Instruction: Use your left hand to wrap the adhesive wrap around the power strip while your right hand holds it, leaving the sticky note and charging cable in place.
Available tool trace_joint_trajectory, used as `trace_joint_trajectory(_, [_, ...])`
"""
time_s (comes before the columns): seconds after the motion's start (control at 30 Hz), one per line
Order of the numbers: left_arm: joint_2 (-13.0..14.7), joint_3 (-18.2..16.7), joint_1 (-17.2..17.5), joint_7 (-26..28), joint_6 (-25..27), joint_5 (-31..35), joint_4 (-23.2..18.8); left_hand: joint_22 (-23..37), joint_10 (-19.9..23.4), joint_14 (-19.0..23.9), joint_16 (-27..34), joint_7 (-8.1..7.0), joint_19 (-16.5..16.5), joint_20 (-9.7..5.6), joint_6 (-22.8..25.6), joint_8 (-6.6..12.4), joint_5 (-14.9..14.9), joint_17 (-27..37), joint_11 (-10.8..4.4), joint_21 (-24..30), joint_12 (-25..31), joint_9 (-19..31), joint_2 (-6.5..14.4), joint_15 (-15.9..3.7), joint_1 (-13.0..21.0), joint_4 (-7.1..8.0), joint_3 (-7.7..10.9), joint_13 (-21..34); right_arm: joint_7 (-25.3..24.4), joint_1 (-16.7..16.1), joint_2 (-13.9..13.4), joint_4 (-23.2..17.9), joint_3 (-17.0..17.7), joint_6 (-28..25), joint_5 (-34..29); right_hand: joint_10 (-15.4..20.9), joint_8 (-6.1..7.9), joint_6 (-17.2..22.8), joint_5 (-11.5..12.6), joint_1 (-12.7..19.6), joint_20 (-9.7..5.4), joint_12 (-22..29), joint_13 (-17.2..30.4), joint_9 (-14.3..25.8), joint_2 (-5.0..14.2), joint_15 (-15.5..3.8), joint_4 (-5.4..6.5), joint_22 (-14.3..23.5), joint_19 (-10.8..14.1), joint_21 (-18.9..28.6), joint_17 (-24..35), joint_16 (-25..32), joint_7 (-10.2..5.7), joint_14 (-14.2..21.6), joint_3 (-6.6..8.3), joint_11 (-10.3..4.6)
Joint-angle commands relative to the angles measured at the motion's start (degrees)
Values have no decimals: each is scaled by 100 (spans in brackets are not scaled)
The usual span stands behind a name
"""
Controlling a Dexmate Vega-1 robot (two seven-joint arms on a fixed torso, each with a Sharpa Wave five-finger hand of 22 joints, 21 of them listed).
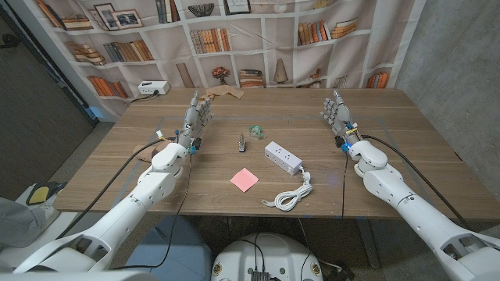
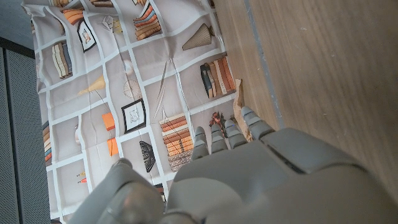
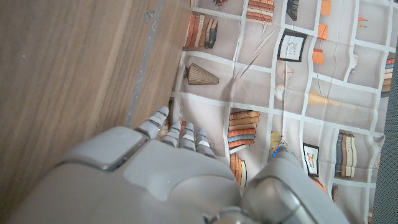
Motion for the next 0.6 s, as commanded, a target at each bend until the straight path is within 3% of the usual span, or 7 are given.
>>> trace_joint_trajectory(0.03, [56, -44, 135, 52, -23, -33, -155, 15, 57, 31, 27, -38, 42, 1, 3, 22, 28, 18, 2, 24, 41, 9, 16, 6, 67, -3, 31, 16, 2, -76, -19, -120, 23, -69, 82, -3, 29, -48, 31, 52, 17, 25, 27, 23, -8, 12, -10, 7, 30, 33, 16, 30, -11, -35, 33, 50])
trace_joint_trajectory(0.43, [100, -113, 220, 111, -198, 29, -180, 15, 66, 30, 25, -39, 36, 0, 10, 15, 22, 19, 9, 21, 39, 10, 25, 6, 74, -9, 28, 16, -47, -72, -54, -192, -38, -51, -63, -12, 26, -59, 27, 60, 27, 24, 27, 23, -8, 8, -21, 7, 18, 32, 15, 24, -19, -55, 30, 55])
trace_joint_trajectory(0.6, [163, -102, 255, 227, -279, 215, -212, 15, 68, 33, 26, -36, 32, 1, 27, 18, 19, 19, 4, 19, 38, 10, 28, 5, 78, -12, 25, 16, -71, -73, -109, -251, -81, -9, -205, -66, 24, -96, 21, 174, 23, 11, 26, 22, 14, 31, -97, 6, -67, 9, 7, -33, -23, -235, 66, 38])
